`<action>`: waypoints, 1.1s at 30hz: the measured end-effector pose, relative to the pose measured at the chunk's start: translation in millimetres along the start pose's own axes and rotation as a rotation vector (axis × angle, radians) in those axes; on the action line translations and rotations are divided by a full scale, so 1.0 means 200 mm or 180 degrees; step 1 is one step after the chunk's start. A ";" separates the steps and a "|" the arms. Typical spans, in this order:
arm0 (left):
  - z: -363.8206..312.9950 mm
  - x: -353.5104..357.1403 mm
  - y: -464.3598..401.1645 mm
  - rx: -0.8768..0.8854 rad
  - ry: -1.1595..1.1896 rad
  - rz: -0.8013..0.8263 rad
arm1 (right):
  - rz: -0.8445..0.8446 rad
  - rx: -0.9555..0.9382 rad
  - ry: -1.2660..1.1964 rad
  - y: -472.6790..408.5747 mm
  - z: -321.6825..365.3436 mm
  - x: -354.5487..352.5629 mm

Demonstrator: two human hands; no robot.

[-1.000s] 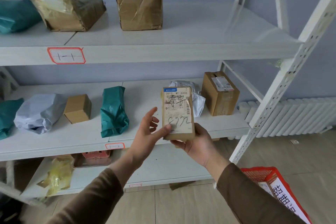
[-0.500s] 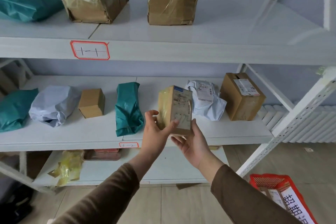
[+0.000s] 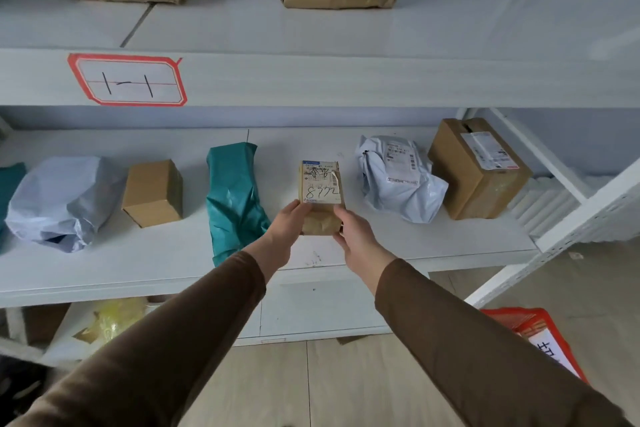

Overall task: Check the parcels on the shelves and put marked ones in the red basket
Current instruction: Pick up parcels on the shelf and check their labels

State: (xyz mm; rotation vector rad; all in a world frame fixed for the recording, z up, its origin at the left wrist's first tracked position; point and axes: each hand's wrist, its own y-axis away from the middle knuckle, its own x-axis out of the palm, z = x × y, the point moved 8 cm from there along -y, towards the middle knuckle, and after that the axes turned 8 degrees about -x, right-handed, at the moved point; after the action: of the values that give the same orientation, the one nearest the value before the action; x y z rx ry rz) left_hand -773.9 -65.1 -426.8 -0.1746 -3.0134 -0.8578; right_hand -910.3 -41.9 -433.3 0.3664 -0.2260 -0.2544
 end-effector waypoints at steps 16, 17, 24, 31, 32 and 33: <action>0.00 -0.03 -0.49 -0.0272 -0.0049 -0.0097 | -0.0549 -0.0366 0.0735 -0.52 -0.02 0.03; 0.00 -0.03 -0.48 -0.0280 -0.0051 -0.0112 | -0.0588 -0.0385 0.0773 -0.52 -0.02 0.03; -0.18 -0.22 -0.31 0.0684 -0.0740 -0.0491 | -0.0917 -0.2737 0.2569 -0.23 0.30 0.24; -0.15 -0.87 -0.20 0.0810 -0.0585 -0.1608 | 0.0414 -0.1506 0.2081 -0.25 0.02 0.71; -0.10 -0.93 -0.21 0.0504 -0.0353 -0.1588 | 0.0493 -0.1062 0.2030 -0.27 -0.05 0.73; -0.04 -0.97 -0.23 0.0135 -0.0058 -0.1470 | 0.0561 -0.0612 0.1913 -0.28 -0.12 0.75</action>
State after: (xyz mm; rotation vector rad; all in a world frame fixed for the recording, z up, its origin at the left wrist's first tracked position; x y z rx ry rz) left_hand -585.7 -127.7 -450.8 0.5361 -3.1316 -0.8074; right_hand -774.0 -127.3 -451.2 0.2168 0.3550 0.0155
